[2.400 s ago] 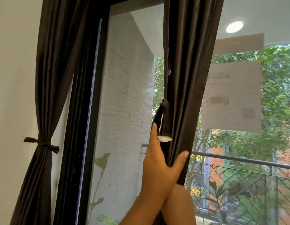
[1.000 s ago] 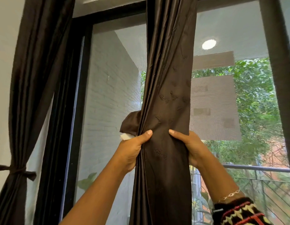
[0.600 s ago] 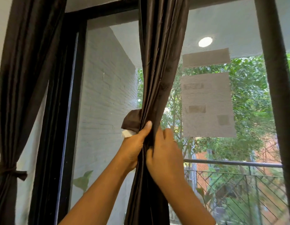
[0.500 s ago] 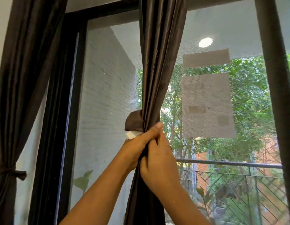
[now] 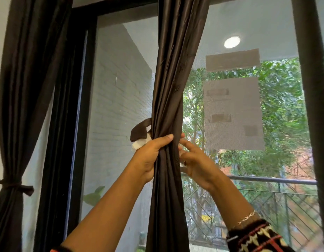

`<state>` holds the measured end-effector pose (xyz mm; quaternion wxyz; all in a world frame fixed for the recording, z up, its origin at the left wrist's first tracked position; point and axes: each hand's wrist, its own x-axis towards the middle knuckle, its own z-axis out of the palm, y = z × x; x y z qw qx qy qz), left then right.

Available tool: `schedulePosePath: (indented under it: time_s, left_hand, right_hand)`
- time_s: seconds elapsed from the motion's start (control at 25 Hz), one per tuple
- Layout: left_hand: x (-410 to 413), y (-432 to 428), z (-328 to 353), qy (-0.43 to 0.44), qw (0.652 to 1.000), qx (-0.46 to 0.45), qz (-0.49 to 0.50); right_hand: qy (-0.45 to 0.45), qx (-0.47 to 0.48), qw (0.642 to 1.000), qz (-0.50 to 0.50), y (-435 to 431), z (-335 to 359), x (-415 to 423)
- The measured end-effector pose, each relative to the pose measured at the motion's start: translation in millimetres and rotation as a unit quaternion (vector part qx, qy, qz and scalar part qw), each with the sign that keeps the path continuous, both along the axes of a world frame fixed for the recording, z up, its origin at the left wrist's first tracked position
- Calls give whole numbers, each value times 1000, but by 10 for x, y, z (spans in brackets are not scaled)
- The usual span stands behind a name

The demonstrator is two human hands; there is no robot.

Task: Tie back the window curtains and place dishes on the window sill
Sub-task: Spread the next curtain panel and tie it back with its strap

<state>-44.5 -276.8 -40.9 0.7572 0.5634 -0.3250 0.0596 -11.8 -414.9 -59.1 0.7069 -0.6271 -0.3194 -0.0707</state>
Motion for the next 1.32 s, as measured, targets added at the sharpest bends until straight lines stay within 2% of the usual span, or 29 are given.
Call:
schedulePosePath:
  time_s: [0.08, 0.2, 0.32, 0.44, 0.52, 0.6, 0.72, 0.8, 0.96, 1.0, 1.12, 1.2, 1.28, 1.32]
  left_hand:
    - [2, 24, 5, -3, 1000, -3, -27]
    - [17, 54, 9, 0, 999, -9, -49]
    - [39, 67, -13, -11, 1000, 15, 1]
    - [61, 71, -62, 4, 999, 18, 34]
    - [91, 54, -89, -1, 994, 19, 110]
    - [98, 16, -93, -55, 980, 32, 190]
    - [73, -38, -113, -191, 951, 47, 240]
    - [64, -54, -169, -260, 916, 61, 300]
    - [29, -72, -319, -364, 790, 161, 466]
    - [16, -74, -345, -382, 773, 181, 474]
    - [-54, -23, -382, -394, 755, 224, 474]
    - [-166, 37, -329, -412, 731, 171, 516]
    - [-268, 47, -214, -493, 647, 132, 567]
    - [-307, 32, -129, -523, 613, 149, 573]
  right_hand:
    - [-5, -11, 1000, 27, 0, -16, 13]
    - [-8, 20, 1000, -12, -67, -33, -8]
    - [-12, 49, 996, -73, -259, -11, -138]
    - [-23, 3, 996, -85, -477, 91, -381]
    - [-45, -22, 996, -69, -561, 192, -559]
    - [-84, -38, 994, -51, -561, 291, -694]
    - [-111, -32, 993, 31, -428, 409, -777]
    - [-122, -46, 990, 47, -296, 446, -796]
    - [-144, -52, 988, 6, -46, 396, -794]
    - [-150, -51, 987, -22, 5, 382, -781]
    - [-191, -72, 967, -155, 101, 364, -681]
    - [-226, -94, 941, -234, 111, 374, -648]
    - [-263, -131, 912, -286, 80, 379, -635]
    - [-278, -151, 897, -308, 65, 386, -639]
